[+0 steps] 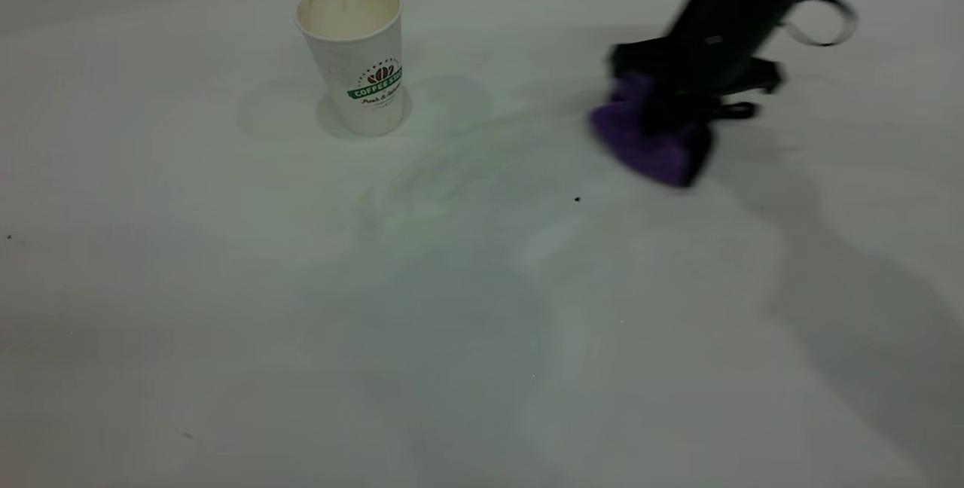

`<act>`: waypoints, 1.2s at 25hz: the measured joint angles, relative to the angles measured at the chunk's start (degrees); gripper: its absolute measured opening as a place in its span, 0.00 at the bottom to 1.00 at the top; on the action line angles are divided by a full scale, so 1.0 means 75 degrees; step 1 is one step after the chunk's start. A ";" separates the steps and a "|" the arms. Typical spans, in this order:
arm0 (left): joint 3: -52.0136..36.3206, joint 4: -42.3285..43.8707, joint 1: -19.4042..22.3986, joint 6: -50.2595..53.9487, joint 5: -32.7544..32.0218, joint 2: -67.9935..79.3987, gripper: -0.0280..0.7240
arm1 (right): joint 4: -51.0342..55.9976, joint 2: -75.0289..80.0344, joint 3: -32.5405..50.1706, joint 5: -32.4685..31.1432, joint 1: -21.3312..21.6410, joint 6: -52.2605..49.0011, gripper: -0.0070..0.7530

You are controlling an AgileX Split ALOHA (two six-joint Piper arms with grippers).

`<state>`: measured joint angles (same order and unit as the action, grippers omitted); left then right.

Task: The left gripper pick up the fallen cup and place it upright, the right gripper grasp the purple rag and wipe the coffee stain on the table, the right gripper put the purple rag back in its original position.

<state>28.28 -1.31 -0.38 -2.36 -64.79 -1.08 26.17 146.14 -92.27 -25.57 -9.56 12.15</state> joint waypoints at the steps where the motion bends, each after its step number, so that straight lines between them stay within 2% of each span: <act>1: 0.0000 0.0000 0.0000 0.0000 0.0000 0.0000 0.36 | -0.0040 -0.0009 0.0000 -0.0227 0.0272 0.0000 0.07; 4: 0.0000 0.0000 0.0000 0.0000 0.0000 0.0000 0.36 | -0.0129 -0.0065 -0.0003 -0.0871 0.0972 0.0049 0.09; 6: 0.0000 0.0000 0.0000 0.0000 0.0000 0.0000 0.36 | -0.0344 -0.0146 -0.0041 -0.1382 0.1338 0.0152 0.15; 8: 0.0000 0.0000 0.0000 0.0000 0.0000 0.0000 0.36 | -0.0714 -0.0267 -0.0137 -0.1911 0.1642 0.0175 0.29; 12: 0.0000 0.0000 0.0000 0.0000 0.0000 0.0000 0.36 | -0.1739 -0.0984 -0.0708 -0.3199 0.1880 0.0272 0.78; 14: 0.0000 0.0000 0.0000 0.0007 0.0000 0.0000 0.36 | -0.2240 -0.1452 -0.1119 -0.3981 0.1880 0.0302 0.92; 19: 0.0000 0.0000 0.0000 0.0007 0.0000 0.0000 0.36 | -0.2500 -0.2764 -0.1815 -0.5623 0.1880 0.0219 0.96; 25: 0.0000 0.0000 0.0000 0.0007 0.0000 0.0000 0.36 | -0.2546 -0.4786 -0.1400 -0.5867 0.1698 -0.0040 0.96; 30: 0.0000 0.0000 0.0000 0.0007 0.0000 0.0000 0.36 | -0.2601 -0.7066 0.0195 -0.5935 0.1228 -0.0165 0.94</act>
<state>28.28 -1.31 -0.38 -2.31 -64.79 -1.08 6.66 93.14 -90.80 -70.08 -0.35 10.91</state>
